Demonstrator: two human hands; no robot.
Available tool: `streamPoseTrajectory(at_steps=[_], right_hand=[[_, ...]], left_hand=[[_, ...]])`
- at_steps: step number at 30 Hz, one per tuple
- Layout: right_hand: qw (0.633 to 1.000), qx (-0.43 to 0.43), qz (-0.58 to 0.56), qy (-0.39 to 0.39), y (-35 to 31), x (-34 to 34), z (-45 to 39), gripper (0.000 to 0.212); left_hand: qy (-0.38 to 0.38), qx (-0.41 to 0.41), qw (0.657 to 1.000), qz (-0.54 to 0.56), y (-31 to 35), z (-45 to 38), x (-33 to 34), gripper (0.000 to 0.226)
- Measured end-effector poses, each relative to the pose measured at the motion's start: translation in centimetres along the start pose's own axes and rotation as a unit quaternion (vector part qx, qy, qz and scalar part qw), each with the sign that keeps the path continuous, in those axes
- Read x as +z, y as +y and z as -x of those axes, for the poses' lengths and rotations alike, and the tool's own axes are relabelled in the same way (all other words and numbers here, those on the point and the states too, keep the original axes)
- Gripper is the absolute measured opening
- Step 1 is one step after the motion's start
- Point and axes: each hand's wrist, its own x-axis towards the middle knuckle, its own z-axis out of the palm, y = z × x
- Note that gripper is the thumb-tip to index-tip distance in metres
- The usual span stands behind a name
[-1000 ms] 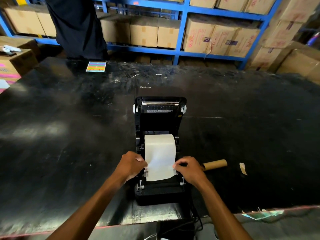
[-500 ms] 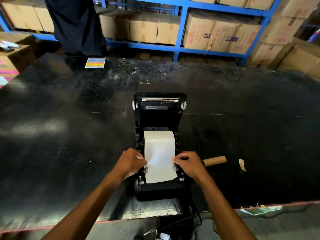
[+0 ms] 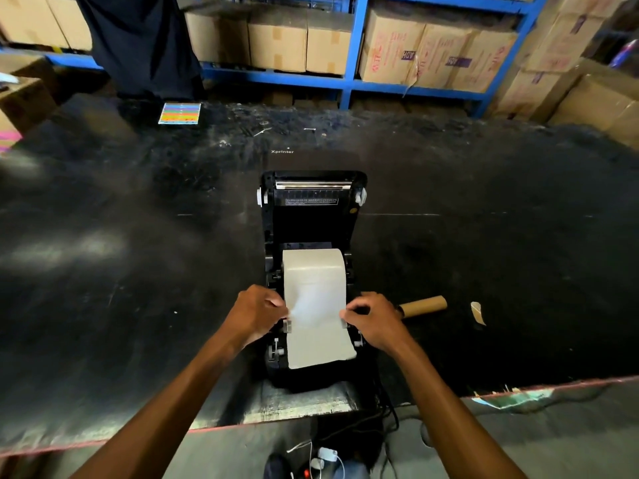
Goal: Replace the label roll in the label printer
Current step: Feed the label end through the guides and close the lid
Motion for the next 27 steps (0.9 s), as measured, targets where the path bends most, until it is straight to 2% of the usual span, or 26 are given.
streamPoseTrajectory(at_steps=[2,5,8,10,12,14,16,18,19,21,23,25,27], right_hand=[[1.0,-0.013,-0.014,0.016,0.3,0.0,0.5,0.008],[0.993,-0.058,-0.095,0.031,1.0,-0.5,2.6,0.016],[0.989,-0.123,-0.046,-0.063,2.5,-0.9,4.9,0.039],[0.984,-0.156,0.018,-0.088,3.1,-0.6,5.8,0.047],[0.978,-0.194,0.049,-0.057,3.1,-0.3,6.1,0.04],[0.972,-0.228,0.048,0.002,2.9,0.1,6.1,0.02],[0.968,-0.244,0.036,0.036,2.8,0.1,6.0,0.007],[0.962,-0.266,0.047,0.042,2.7,0.0,6.1,0.007],[0.958,-0.277,0.058,0.043,2.8,0.0,6.1,0.008],[0.952,-0.295,0.072,0.041,3.1,0.0,6.5,0.01],[0.952,-0.298,0.065,0.036,3.4,0.0,7.0,0.013],[0.955,-0.288,0.058,0.027,3.7,0.1,7.6,0.016],[0.958,-0.278,0.061,0.022,4.1,0.1,8.1,0.017]], left_hand=[[-0.001,-0.001,1.0,-0.012,-0.1,-0.1,0.2,0.013],[-0.005,-0.002,1.0,-0.022,-0.3,-0.1,0.4,0.012],[0.0,-0.001,1.0,-0.024,-0.3,0.0,0.4,0.013],[0.001,0.001,1.0,-0.028,-0.3,0.2,0.3,0.014],[0.004,0.006,1.0,-0.029,-0.1,0.5,0.3,0.013],[0.023,0.018,0.999,-0.031,0.0,1.0,0.4,0.01],[0.074,0.039,0.996,-0.033,0.1,2.0,0.6,0.008],[0.113,0.071,0.991,-0.021,0.1,3.4,0.7,0.007],[0.104,0.097,0.99,-0.013,0.0,4.1,0.8,0.009],[0.038,0.154,0.987,-0.025,-0.3,5.9,1.1,0.02],[-0.014,0.202,0.974,-0.1,-0.8,7.4,1.8,0.033],[0.008,0.242,0.956,-0.165,-1.1,8.3,2.8,0.028],[0.048,0.257,0.949,-0.179,-1.2,9.2,3.6,0.014]])
